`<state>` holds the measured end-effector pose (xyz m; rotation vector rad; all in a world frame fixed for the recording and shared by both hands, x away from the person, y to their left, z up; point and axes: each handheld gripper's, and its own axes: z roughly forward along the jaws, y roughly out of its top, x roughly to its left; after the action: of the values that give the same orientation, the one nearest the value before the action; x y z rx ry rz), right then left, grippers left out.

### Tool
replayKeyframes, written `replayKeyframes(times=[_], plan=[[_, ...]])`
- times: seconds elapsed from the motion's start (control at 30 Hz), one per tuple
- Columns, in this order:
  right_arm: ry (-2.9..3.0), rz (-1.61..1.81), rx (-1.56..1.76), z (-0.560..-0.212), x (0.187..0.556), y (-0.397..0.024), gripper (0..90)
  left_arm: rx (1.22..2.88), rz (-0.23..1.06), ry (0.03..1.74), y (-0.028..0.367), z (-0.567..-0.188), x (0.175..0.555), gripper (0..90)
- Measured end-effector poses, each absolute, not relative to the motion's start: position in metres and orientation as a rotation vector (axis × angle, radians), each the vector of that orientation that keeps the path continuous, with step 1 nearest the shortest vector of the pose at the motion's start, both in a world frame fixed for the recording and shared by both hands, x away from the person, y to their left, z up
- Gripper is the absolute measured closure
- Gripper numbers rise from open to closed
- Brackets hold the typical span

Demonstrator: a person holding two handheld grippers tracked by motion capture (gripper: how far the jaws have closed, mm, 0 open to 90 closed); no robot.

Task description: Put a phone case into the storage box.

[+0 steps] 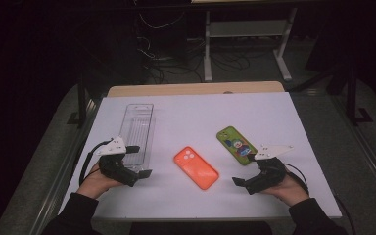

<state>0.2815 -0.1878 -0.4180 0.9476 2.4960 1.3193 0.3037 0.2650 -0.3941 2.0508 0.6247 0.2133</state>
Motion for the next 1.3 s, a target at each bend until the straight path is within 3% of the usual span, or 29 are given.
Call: replayKeyframes(times=[1.3], plan=[[2.488, 1.273, 0.973, -0.403, 0.291, -0.188, 0.0, 2.050, 0.191, 0.602, 0.251, -0.387, 0.307, 0.0]])
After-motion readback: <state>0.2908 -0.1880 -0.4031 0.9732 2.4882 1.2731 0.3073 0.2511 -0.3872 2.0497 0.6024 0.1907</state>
